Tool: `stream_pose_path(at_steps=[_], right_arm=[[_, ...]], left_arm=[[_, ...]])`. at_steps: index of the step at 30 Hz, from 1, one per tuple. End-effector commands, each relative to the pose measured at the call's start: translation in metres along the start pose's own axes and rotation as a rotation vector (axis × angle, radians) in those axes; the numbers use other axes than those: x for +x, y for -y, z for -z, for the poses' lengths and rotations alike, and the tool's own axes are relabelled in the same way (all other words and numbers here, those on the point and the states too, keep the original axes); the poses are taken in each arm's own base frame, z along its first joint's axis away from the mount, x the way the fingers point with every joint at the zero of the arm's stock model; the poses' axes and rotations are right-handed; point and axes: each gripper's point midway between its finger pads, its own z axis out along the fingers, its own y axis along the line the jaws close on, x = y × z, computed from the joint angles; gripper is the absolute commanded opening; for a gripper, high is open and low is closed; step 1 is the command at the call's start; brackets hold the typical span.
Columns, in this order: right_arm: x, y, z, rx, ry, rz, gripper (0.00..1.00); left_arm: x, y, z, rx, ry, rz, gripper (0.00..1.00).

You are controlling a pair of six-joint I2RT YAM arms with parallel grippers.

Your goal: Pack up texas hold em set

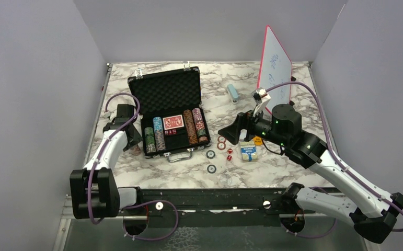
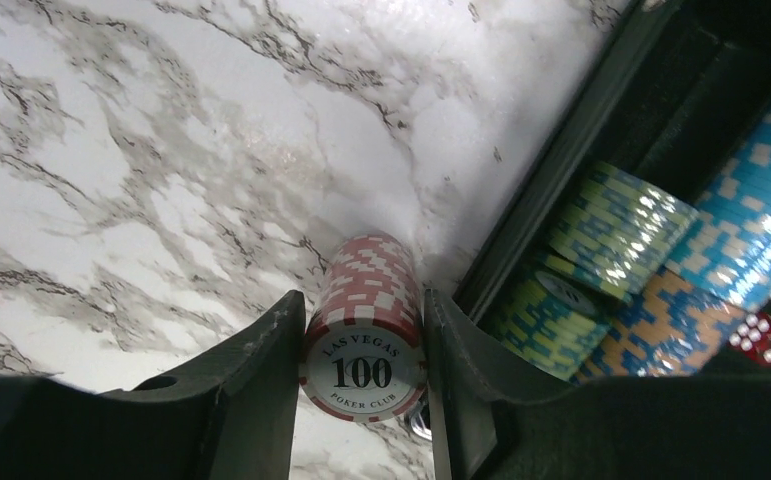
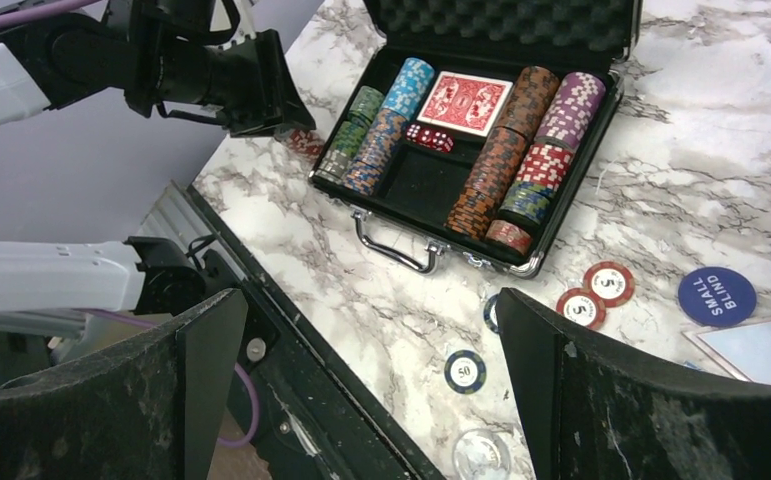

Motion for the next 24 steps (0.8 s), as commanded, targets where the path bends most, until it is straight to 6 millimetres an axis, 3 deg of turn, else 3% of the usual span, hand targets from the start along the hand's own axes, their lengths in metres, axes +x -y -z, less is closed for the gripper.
stream_pose_path(at_steps=[1, 4, 7, 12, 18, 21, 24], right_arm=[[-0.001, -0.012, -0.005, -0.069, -0.006, 0.008, 0.96], [-0.001, -0.015, -0.012, -0.089, -0.023, 0.029, 0.94], [0.001, -0.023, -0.023, -0.144, -0.053, 0.038, 0.92], [-0.008, -0.064, -0.040, -0.379, -0.032, 0.020, 0.91], [-0.022, -0.087, -0.072, -0.481, 0.035, 0.144, 0.94], [-0.012, -0.086, -0.091, -0.491, 0.035, 0.224, 0.95], [0.003, -0.086, -0.104, -0.512, -0.007, 0.274, 0.95]], left_arm=[[-0.024, 0.019, 0.037, 0.141, 0.061, -0.016, 0.28], [-0.041, 0.037, 0.071, 0.260, 0.084, -0.048, 0.29], [-0.042, 0.061, 0.107, 0.449, 0.082, -0.098, 0.29], [-0.038, 0.101, 0.171, 0.806, 0.096, -0.161, 0.31], [-0.001, 0.135, 0.236, 1.211, -0.057, -0.298, 0.33], [0.016, 0.143, 0.267, 1.376, -0.101, -0.368, 0.33], [0.029, 0.144, 0.282, 1.444, -0.128, -0.424, 0.34]])
